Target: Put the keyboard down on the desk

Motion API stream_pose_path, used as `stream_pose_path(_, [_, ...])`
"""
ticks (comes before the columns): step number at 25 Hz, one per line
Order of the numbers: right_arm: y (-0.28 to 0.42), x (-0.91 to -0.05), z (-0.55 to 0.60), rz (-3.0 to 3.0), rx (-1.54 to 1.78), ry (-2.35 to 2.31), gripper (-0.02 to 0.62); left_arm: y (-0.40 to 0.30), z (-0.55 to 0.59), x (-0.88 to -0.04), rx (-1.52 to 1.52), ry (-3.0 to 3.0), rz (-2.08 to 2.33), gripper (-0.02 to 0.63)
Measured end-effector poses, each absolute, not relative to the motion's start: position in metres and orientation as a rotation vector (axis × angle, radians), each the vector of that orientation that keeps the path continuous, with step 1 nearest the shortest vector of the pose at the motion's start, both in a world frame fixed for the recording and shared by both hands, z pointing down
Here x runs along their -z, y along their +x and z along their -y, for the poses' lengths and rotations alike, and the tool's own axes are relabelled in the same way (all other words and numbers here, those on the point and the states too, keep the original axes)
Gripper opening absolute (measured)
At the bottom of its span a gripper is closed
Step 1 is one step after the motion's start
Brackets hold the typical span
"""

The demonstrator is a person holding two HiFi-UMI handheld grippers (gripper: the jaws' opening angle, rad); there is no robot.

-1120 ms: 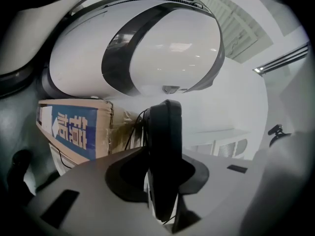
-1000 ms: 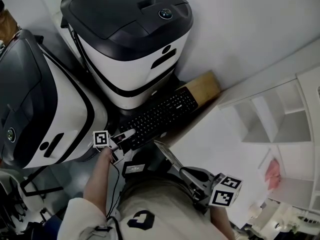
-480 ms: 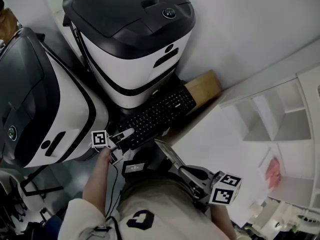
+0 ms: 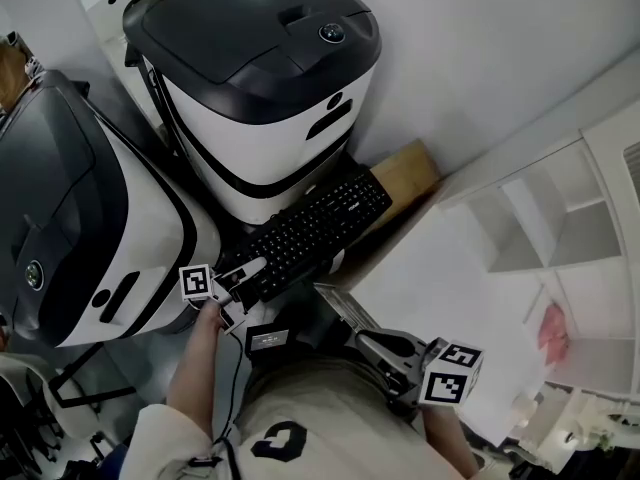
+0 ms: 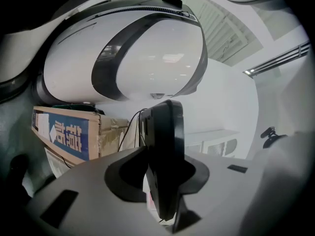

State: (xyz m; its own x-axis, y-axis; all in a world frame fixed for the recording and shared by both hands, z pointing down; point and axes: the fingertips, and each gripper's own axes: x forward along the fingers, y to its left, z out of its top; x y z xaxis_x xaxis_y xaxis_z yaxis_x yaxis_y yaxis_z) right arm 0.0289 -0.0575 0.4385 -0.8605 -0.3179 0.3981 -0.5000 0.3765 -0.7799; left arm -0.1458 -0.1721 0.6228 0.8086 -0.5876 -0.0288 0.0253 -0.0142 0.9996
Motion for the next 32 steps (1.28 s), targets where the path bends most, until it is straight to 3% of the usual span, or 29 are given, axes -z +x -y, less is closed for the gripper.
stream_pose_path(19, [0.022,-0.459,0.055,2.387,-1.435,0.811,0.023,-0.168,0.154,-0.586,0.521,1.591,0.382,0.109])
stream_pose_path(32, [0.123,-0.489,0.184,2.414,-1.366,0.927,0.043,-0.155,0.125,-0.532,0.592,1.691,0.407,0.11])
